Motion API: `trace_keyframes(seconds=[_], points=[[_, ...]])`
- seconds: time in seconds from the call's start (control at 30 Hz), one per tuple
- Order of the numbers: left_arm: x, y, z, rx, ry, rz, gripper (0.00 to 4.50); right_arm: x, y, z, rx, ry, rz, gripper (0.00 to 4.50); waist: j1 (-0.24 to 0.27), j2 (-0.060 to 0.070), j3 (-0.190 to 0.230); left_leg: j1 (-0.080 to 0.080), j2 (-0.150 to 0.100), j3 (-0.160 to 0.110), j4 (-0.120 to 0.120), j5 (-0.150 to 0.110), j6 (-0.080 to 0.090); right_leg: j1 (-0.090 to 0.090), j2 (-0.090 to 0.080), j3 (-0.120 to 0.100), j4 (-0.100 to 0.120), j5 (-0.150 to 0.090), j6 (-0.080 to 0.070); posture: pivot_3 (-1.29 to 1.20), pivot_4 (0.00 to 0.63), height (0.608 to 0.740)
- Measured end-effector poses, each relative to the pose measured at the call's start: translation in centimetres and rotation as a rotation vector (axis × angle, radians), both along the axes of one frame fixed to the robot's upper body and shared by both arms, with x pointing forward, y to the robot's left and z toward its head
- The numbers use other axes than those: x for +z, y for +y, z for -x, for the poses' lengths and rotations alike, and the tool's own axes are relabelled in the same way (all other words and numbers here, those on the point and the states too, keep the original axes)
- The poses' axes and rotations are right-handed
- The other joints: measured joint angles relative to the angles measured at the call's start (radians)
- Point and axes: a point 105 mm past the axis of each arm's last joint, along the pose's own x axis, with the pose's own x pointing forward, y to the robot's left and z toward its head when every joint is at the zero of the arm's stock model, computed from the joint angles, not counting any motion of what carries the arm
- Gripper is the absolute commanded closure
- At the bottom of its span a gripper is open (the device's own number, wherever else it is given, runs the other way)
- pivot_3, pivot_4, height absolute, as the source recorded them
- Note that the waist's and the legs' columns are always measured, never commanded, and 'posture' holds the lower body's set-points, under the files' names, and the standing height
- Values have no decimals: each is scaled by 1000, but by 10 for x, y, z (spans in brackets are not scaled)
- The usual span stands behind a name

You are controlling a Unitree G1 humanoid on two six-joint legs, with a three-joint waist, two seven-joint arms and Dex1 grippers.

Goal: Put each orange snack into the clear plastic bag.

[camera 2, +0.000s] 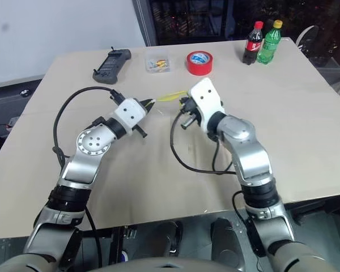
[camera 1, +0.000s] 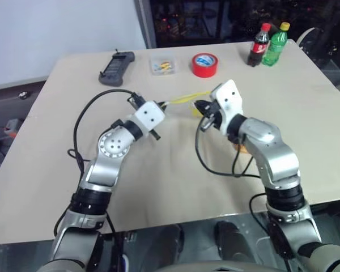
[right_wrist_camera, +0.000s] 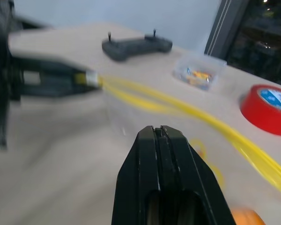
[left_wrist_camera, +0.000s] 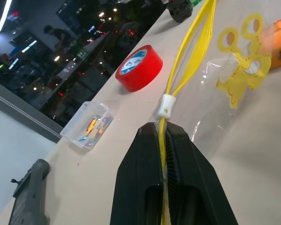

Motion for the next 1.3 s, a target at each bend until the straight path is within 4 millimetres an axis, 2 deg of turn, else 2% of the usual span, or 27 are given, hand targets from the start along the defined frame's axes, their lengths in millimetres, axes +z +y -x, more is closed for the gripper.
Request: trace_keyframes(seconds=[0.2, 0.47, 0.53, 0.63, 0.77, 0.8, 0.9, 0.93, 1.03, 1.1, 1.17, 1.3], points=[[0, -5, 9, -24, -8, -2, 4500, -18, 11, -15, -29, 101, -27, 4433, 0, 0, 0, 0, 0, 0, 0, 1, -1, 0, 0, 0, 0, 0, 0, 0, 150, 740], [3, -10, 13, -27, -10, 18, 4500, -22, 18, -19, -36, 112, -24, 4433, -2, 0, 0, 0, 0, 0, -1, 0, 0, 0, 0, 0, 0, 0, 0, 0, 150, 740], [1, -12, 16, -40, -10, 10, 4500, -22, 21, -20, -53, 147, -80, 4433, -3, 0, 0, 0, 1, 0, -1, 0, 0, 0, 1, 0, 0, 0, 0, 0, 150, 740], [-9, -18, 24, -93, 2, -35, 4500, -31, 26, -29, -109, 298, -260, 4433, -3, 0, 0, 1, 1, 0, -2, 0, -1, -1, 1, 1, 0, 0, 0, 0, 150, 740], [-16, -18, 33, -125, 6, -80, 4500, -60, 4, -46, -259, 413, -275, 4433, 4, 1, 0, 1, 0, 1, -2, 0, 0, 0, 0, 1, -1, 0, -1, 0, 150, 740], [-16, -18, 33, -126, 4, -82, 4500, -64, 1, -46, -274, 391, -230, 4433, 3, 1, 0, 0, 0, 1, -2, 0, 0, 0, 0, 1, -1, 0, -1, 0, 150, 740], [-17, -17, 37, -137, 1, -97, 4500, -70, -6, -42, -254, 173, 53, 4433, -2, 1, 0, 0, 0, 2, -2, 0, 0, -1, 1, 1, -1, 0, 0, 0, 150, 740], [-19, -13, 39, -134, 7, -111, 4500, -74, -9, -38, -224, 64, 195, 4433, -2, 1, 0, 0, 0, 2, -2, 0, -1, -1, 1, 1, -1, 0, 0, 0, 150, 740], [-25, -4, 41, -115, 30, -124, 4500, -85, -3, -23, -93, -133, 437, 4433, -9, 1, 0, 1, 1, 3, -2, 0, -1, -1, 1, 1, -1, 0, 0, 0, 150, 740], [-24, -3, 42, -113, 30, -120, 4500, -87, 8, -17, -12, -291, 581, 4433, -13, 1, 0, 1, 2, 3, -2, 0, 0, 0, 2, 1, -1, 0, 0, 0, 150, 740], [-24, -3, 44, -111, 33, -116, 4500, -87, 19, -17, 48, -442, 711, 3561, -15, 0, 0, 1, 2, 2, -2, 1, -1, 0, 2, 1, -1, 0, 0, 0, 150, 740], [-28, 0, 46, -87, 60, -101, 4500, -87, 15, -26, 32, -536, 792, 1607, -4, 0, 0, 1, 2, 2, -2, 1, -2, 0, 2, 1, -1, 0, 0, 0, 150, 740]])
